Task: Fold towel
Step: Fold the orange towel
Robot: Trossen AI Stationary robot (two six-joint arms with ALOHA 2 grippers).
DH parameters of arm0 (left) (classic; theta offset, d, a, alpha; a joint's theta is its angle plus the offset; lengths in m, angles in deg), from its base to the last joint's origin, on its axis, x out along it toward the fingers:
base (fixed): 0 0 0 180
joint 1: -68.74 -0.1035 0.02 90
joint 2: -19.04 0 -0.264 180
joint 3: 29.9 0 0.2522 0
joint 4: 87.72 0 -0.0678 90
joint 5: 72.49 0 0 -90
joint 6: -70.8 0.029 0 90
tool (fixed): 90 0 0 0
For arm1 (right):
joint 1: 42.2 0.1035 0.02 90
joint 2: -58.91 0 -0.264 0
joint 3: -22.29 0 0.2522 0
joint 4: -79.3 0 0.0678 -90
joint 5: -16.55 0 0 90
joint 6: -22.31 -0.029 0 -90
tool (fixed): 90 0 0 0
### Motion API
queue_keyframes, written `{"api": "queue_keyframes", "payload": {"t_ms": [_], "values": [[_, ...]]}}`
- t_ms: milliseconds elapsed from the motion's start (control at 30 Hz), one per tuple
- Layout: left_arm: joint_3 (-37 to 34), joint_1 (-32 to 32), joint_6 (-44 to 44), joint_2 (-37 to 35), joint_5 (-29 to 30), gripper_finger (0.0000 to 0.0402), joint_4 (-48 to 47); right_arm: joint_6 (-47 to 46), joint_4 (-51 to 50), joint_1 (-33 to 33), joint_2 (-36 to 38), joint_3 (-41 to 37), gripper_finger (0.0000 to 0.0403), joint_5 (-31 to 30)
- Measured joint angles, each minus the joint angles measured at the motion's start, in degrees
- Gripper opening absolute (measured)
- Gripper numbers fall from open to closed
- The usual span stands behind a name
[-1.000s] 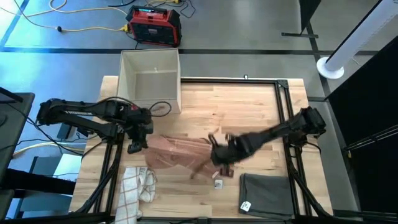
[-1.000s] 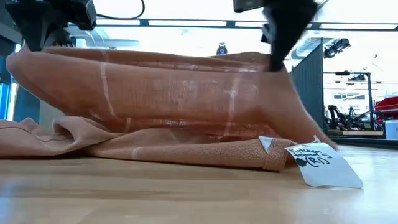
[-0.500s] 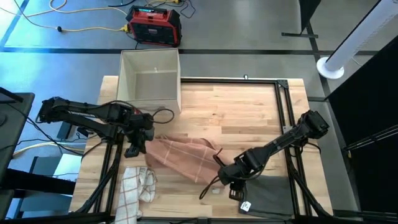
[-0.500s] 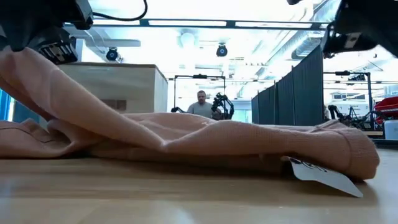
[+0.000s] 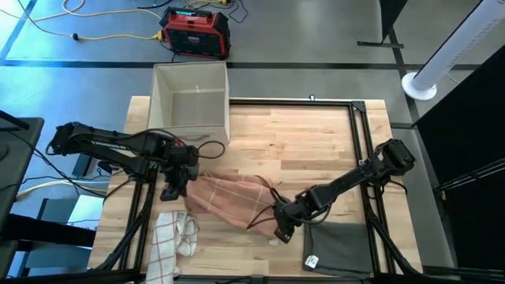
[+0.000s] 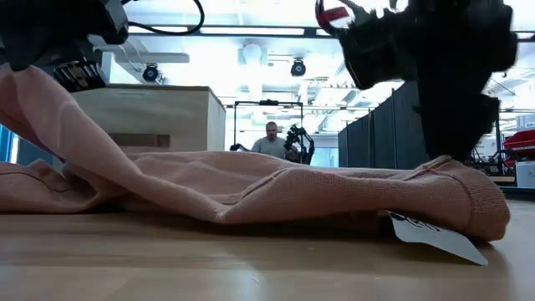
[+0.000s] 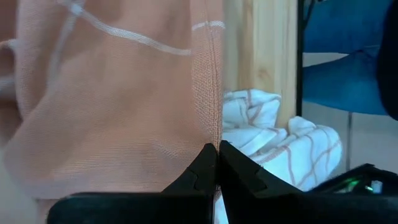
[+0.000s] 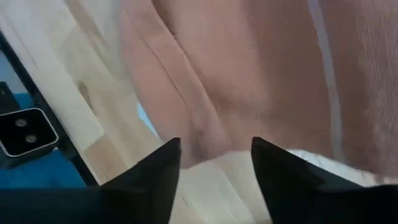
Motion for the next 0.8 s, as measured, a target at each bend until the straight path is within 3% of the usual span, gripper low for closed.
{"api": "queue_keyframes", "payload": {"t_ms": [167,333,433,600,800], "values": [[0.00,0.02,0.01,0.03,-0.08,0.0000,0.03,-1.28,3.17,-0.34,-0.01,-2.27,0.0248,0.02],[0.00,0.00,0.10,0.03,-0.02,0.0000,0.13,-2.83,17.46,-0.32,-0.01,-6.31,0.0252,2.41],[0.00,0.00,0.03,0.03,0.09,0.0000,0.14,-3.85,16.97,-0.28,-0.16,-6.73,0.0210,1.71],[0.00,-0.02,0.01,0.03,0.16,0.0000,0.14,-1.21,17.57,-0.72,-0.22,-6.21,0.0034,1.30],[0.25,-1.12,-0.72,0.03,1.39,0.0000,1.07,0.97,9.90,-2.23,5.88,-6.19,0.0010,0.66]]}}
